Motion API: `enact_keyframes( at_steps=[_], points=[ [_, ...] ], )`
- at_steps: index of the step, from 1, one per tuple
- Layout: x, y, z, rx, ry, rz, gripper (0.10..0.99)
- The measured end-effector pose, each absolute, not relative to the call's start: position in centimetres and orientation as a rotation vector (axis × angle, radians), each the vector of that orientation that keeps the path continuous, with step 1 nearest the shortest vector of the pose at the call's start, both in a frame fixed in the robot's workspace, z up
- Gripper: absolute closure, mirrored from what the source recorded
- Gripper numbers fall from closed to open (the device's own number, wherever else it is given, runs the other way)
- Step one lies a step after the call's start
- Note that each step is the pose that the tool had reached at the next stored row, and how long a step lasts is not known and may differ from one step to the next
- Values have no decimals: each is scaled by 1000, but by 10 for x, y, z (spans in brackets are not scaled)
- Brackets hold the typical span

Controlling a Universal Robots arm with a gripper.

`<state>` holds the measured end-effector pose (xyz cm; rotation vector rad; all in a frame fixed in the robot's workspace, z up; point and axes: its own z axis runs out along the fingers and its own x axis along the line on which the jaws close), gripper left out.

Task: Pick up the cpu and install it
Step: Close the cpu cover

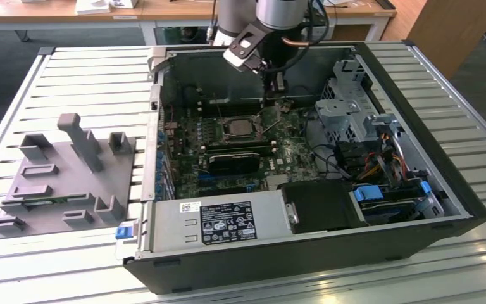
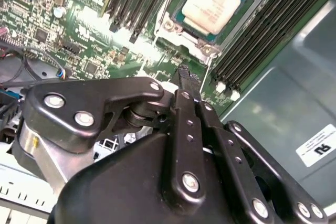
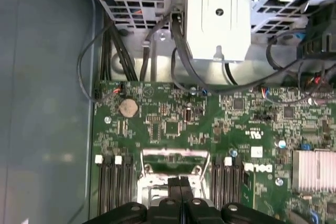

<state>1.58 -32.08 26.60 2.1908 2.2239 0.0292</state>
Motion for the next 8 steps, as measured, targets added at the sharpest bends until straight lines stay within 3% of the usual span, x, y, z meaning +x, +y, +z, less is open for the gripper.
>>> enact_keyframes(
  at_steps=[8],
  points=[
    [25, -320, 262, 2191, 2224, 27, 980]
  ],
)
